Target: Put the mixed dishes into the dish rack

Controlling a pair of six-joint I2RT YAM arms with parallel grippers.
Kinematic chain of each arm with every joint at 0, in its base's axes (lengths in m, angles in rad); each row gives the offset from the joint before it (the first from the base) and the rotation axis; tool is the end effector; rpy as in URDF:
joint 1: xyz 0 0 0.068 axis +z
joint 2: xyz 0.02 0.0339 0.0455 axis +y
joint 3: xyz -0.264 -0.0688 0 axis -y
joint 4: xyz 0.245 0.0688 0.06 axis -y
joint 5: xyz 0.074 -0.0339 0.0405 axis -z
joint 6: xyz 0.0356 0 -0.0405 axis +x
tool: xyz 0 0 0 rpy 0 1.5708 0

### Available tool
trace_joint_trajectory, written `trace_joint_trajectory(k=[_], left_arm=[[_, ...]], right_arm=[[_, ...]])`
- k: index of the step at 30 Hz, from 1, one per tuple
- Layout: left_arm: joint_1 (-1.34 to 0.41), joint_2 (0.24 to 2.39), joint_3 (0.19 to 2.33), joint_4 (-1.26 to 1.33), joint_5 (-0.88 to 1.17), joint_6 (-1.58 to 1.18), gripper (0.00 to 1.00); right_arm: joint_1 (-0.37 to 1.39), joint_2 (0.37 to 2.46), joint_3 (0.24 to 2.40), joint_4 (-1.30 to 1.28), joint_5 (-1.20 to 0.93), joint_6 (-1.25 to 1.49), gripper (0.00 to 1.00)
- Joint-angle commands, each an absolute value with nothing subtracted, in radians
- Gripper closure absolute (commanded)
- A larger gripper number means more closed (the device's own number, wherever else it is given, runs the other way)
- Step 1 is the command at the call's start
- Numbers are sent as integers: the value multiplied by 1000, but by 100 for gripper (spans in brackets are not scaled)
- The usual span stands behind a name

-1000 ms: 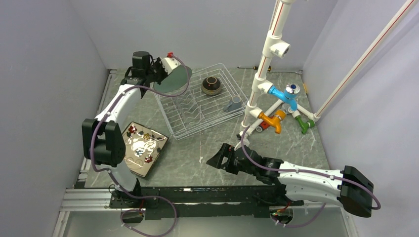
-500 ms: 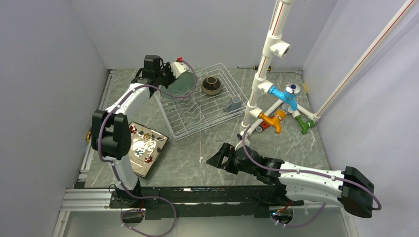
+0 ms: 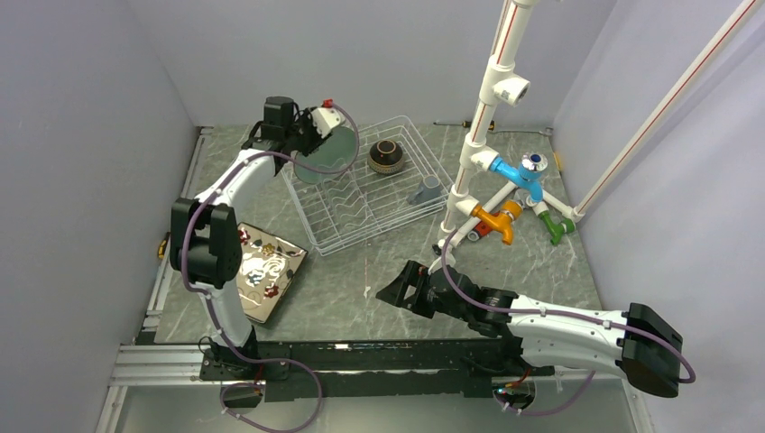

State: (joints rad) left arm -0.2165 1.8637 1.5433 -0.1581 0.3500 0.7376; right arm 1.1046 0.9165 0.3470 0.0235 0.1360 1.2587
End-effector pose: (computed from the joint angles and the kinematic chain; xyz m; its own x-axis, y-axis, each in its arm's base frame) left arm 0.4301 -0.1071 0.2966 0.0028 0.6462 -0.7631 0.6718 0.5641 0.4801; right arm 0.0903 0.1688 0.1847 -0.8644 0.3799 -0.3294 -0.0336 0.6100 0.7917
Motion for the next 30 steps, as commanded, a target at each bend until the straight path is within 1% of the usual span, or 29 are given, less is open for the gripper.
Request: trace_joint_trajectory(k=[1, 8, 12, 17, 20, 23, 26, 30], left_arm=[[-213, 1837, 1602, -41, 322, 718, 54], [-219, 1797, 1614, -57, 293, 687, 32], [-233, 1744, 1609, -72, 252, 688, 22], [-236, 1631, 1620, -76, 192, 548, 5], [-235, 1546, 1627, -107, 121, 383, 1], [-222, 1429, 1571, -169, 58, 124, 1], [-189, 1235, 1391, -207, 102, -166, 1], [-170, 966, 1093, -264, 186, -331, 1]], right_arm=[[1101, 922, 365, 67, 137, 1254, 12], [1097, 918, 359, 76, 133, 1245, 12], [1093, 929, 357, 87, 127, 1228, 12], [1091, 938, 367, 95, 124, 1181, 12], [1089, 943, 367, 112, 119, 1148, 12], [1090, 958, 368, 130, 104, 1116, 12], [1089, 969, 366, 158, 87, 1089, 12], [1088, 991, 352, 248, 56, 1043, 12]])
